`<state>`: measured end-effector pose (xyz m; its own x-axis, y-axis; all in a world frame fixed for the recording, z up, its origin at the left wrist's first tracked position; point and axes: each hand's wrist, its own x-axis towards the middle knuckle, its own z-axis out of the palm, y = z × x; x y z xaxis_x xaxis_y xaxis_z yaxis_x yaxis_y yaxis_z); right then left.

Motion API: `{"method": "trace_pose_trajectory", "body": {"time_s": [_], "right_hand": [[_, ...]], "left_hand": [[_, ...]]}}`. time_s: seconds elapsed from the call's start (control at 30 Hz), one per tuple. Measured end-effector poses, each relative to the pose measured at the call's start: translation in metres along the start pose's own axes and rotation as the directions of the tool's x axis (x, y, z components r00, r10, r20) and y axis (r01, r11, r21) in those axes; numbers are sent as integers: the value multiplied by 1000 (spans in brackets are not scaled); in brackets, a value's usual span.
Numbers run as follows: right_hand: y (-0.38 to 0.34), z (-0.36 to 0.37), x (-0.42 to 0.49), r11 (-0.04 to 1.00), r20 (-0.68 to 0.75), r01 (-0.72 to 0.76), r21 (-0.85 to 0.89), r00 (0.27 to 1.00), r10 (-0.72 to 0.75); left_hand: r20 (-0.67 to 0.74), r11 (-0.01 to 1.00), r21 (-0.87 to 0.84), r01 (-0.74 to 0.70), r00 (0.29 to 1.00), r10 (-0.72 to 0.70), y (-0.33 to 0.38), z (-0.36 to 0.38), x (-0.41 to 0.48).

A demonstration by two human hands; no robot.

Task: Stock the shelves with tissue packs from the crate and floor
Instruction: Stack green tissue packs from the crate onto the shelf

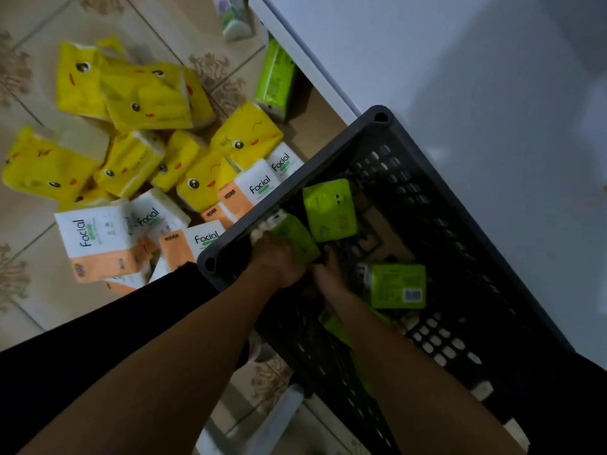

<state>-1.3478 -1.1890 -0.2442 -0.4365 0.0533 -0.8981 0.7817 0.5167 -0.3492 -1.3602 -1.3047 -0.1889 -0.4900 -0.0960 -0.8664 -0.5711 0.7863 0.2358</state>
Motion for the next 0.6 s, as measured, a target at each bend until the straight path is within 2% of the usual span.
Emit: {"method": "trace_pose_trajectory", "body": {"time_s": [0.1,0.2,0.27,0.37,0.47,0.6], "right_hand": [[-7,-5,13,996,20,-30,87,999,29],[-5,-8,7,991,94,-52,121,995,41],[2,-16,-9,994,72,-13,110,997,5],[5,-35,-47,981,-12,15,192,1000,-12],[-3,-53,-76,979,-89,58,197,995,-41],[-47,-74,-121,945,-64,136,297,990,-122]], "left_hand": [[-74,999,-37,-6,997,3,-5,7,8],[-41,964,-250,85,994,-98,-2,16,1],[-35,922,-377,83,994,-104,-1,13,-4],[-40,867,-496,45,996,-75,4,8,-13],[-109,866,-499,-43,994,-13,25,5,-38],[-302,836,-497,-234,950,86,57,-20,-89]]}}
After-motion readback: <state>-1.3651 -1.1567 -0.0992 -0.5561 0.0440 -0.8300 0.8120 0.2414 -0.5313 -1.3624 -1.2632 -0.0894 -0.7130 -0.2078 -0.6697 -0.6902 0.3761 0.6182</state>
